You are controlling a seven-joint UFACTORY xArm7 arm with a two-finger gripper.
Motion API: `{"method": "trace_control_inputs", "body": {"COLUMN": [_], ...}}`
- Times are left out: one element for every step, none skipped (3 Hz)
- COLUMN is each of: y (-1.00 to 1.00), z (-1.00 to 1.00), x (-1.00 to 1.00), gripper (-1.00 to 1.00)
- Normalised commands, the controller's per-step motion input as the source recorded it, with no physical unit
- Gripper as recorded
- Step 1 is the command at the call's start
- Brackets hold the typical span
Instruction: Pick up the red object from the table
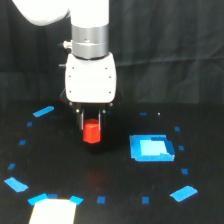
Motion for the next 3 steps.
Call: {"method": "trace_control_inputs", "body": {"y": [-0.26, -0.3, -0.04], "z": [1.0, 1.0, 1.0], "x": [0.33, 0.13, -0.24], "gripper": [-0.49, -1.0, -0.39]}}
